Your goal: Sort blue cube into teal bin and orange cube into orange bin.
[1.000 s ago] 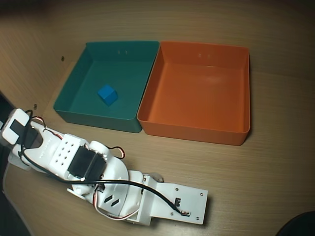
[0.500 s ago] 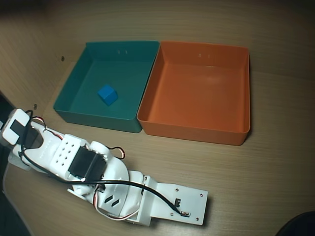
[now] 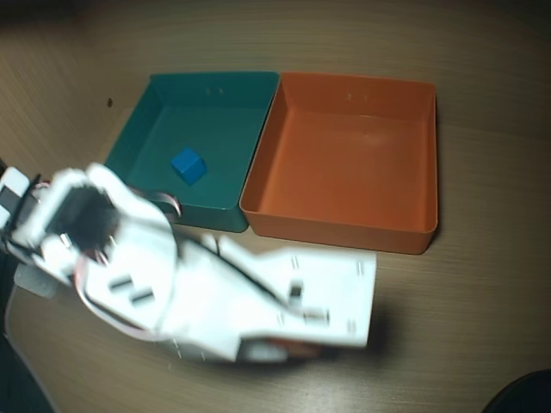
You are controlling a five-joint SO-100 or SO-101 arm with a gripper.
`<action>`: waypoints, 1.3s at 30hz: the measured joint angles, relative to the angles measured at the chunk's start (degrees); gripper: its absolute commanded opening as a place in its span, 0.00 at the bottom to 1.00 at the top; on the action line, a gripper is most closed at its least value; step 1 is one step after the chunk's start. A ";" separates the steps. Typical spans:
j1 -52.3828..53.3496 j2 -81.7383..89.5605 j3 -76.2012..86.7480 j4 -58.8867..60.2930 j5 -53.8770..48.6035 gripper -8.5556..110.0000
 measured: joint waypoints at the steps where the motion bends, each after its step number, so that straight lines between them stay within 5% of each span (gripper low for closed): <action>1: -1.23 1.85 -0.18 0.00 0.00 0.02; 22: -29.53 2.64 -7.38 0.00 0.00 0.02; 28: -31.11 -13.36 -20.48 0.00 0.00 0.02; 39: -33.57 -21.45 -20.57 0.00 0.00 0.04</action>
